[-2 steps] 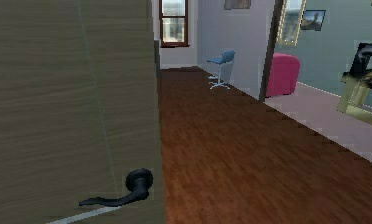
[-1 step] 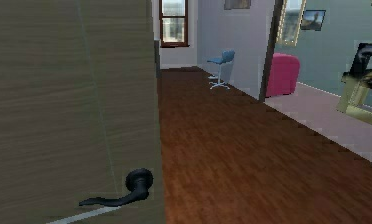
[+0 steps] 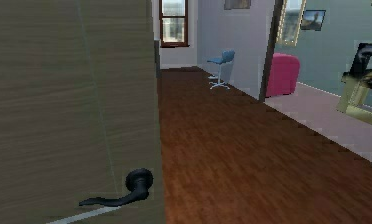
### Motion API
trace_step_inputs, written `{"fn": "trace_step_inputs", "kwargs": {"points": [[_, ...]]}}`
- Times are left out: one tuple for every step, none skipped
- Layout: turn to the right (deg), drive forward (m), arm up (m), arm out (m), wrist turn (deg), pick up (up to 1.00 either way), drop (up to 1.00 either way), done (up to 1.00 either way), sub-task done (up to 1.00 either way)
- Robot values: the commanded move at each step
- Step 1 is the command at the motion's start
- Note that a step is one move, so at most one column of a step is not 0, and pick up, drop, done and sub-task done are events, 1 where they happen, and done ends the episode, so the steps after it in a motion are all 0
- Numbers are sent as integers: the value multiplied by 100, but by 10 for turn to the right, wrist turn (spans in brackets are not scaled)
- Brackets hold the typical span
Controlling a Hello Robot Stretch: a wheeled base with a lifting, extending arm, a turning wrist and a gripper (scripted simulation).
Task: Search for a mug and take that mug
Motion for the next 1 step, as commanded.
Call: {"fn": "trace_step_inputs", "kwargs": {"points": [[0,0,0,0,0,0,0,100,0]]}}
